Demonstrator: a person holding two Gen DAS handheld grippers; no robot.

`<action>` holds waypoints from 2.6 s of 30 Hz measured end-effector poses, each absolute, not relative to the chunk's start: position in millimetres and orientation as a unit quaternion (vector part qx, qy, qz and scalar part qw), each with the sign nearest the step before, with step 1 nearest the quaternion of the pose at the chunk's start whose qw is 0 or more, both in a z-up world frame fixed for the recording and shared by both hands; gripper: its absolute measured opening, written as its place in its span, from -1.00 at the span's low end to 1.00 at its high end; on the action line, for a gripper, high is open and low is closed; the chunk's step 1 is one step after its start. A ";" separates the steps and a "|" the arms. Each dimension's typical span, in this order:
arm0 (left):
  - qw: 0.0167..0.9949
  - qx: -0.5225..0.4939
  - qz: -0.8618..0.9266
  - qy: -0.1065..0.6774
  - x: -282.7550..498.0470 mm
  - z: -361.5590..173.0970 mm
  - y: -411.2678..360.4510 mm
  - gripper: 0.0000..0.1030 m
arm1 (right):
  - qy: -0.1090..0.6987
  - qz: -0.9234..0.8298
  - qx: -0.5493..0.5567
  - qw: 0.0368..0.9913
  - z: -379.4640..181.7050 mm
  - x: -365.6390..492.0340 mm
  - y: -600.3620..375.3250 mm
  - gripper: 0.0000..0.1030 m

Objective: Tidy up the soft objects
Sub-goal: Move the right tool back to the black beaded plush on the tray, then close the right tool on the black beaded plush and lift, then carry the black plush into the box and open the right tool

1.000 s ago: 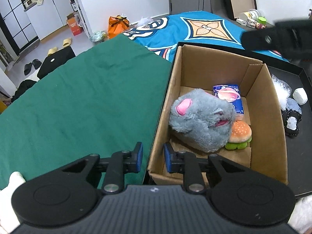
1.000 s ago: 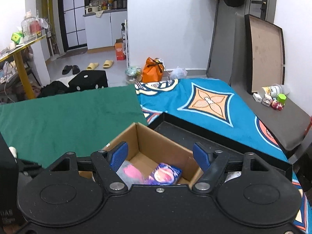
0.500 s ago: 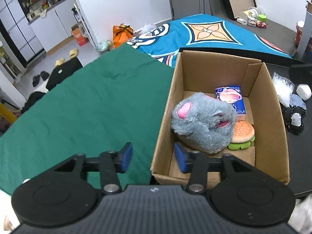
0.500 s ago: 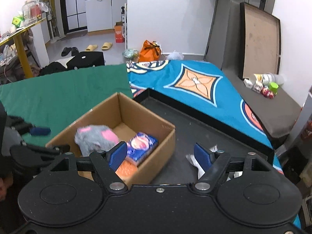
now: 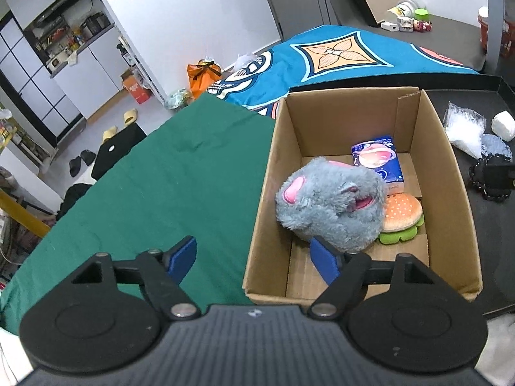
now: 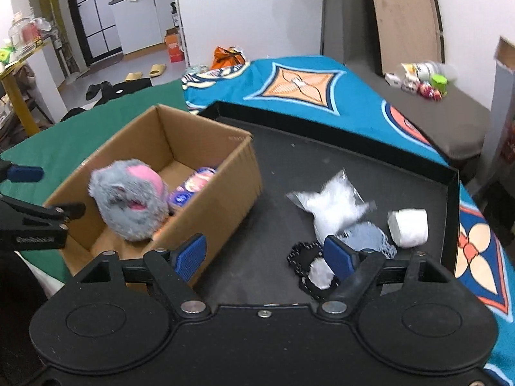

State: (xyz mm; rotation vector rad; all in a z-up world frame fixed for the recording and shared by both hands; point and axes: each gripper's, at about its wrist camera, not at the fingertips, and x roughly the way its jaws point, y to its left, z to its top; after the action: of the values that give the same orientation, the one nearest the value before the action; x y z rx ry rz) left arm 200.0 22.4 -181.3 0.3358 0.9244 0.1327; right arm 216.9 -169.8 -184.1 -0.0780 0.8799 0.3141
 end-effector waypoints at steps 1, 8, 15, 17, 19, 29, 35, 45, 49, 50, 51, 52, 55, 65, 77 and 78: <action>0.879 0.165 0.067 0.443 200.9 -181.6 20.9 0.52 | 0.427 0.148 -0.037 0.891 -188.4 218.1 -172.6 0.52; 0.873 0.187 0.077 0.444 205.7 -184.8 13.0 0.53 | 0.443 0.127 -0.034 0.887 -214.3 225.2 -185.5 0.35; 0.867 0.210 0.085 0.444 206.2 -186.9 3.2 0.53 | 0.430 0.136 -0.045 0.891 -215.2 227.1 -189.2 0.23; 0.865 0.217 0.090 0.443 206.9 -187.5 0.8 0.53 | 0.430 0.134 -0.039 0.892 -216.4 229.9 -193.1 0.14; 0.863 0.223 0.092 0.445 207.4 -188.1 -1.4 0.53 | 0.428 0.128 -0.035 0.894 -218.2 233.2 -198.2 0.12; 0.853 0.241 0.100 0.451 209.6 -190.6 -8.2 0.53 | 0.458 0.115 -0.049 0.880 -238.0 242.1 -208.9 -0.08; 0.850 0.247 0.103 0.454 210.4 -190.2 -11.0 0.53 | 0.463 0.114 -0.053 0.878 -238.9 238.9 -207.7 -0.36; 0.852 0.254 0.104 0.446 204.7 -186.9 -12.8 0.53 | 0.447 0.108 -0.040 0.887 -215.4 230.2 -211.4 -0.43; 0.851 0.255 0.106 0.448 205.1 -186.5 -13.1 0.53 | 0.444 0.097 -0.036 0.890 -209.4 229.1 -215.4 -0.43; 0.851 0.254 0.106 0.448 205.1 -186.1 -13.0 0.53 | 0.442 0.095 -0.034 0.891 -207.7 228.6 -216.3 -0.43; 0.851 0.253 0.106 0.448 205.0 -185.8 -13.1 0.53 | 0.440 0.093 -0.033 0.892 -205.8 228.3 -217.0 -0.43; 0.851 0.253 0.107 0.447 204.3 -185.3 -13.7 0.53 | 0.438 0.093 -0.030 0.894 -203.5 227.8 -217.8 -0.43; 0.853 0.252 0.108 0.444 203.3 -183.3 -13.4 0.53 | 0.431 0.093 -0.025 0.897 -196.4 225.9 -217.0 -0.43; 0.861 0.234 0.111 0.438 201.2 -174.7 -10.9 0.53 | 0.397 0.096 -0.018 0.912 -168.7 222.0 -211.4 -0.43; 0.870 0.187 0.096 0.447 198.6 -170.4 -0.2 0.42 | 0.364 0.106 -0.018 0.925 -134.3 219.9 -189.6 -0.43; 0.870 0.185 0.094 0.447 198.4 -170.6 0.3 0.38 | 0.361 0.107 -0.019 0.926 -131.8 220.2 -187.0 -0.43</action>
State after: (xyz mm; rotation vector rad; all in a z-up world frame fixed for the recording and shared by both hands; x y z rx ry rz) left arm 198.4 0.3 -170.6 0.3863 0.9342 0.1974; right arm 220.2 -187.0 -131.8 -0.0382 0.7393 0.2203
